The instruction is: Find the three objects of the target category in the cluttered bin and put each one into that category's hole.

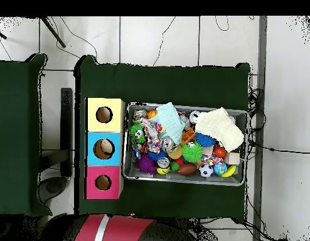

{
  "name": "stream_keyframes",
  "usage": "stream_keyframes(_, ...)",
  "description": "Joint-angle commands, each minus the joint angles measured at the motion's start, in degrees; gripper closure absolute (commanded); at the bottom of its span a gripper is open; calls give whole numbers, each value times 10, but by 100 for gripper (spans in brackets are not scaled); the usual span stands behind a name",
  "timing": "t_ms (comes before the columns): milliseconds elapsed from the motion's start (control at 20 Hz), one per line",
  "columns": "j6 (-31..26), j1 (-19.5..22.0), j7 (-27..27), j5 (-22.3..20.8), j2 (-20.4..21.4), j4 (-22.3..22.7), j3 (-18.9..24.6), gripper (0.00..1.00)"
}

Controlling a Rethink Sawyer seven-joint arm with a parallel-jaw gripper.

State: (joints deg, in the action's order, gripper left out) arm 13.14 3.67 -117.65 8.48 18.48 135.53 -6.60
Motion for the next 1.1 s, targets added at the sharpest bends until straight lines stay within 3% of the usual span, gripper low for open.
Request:
stream_keyframes(50, 4, -18, -81, 15, 8, -80, 26, 0)
stream_keyframes(450, -71, -35, 13, -49, 28, -114, -3, 0)
stream_keyframes(800, -91, -27, 16, -100, 23, -134, 2, 0)
stream_keyframes(1100, -99, -24, -5, -118, 18, -140, 3, 0)
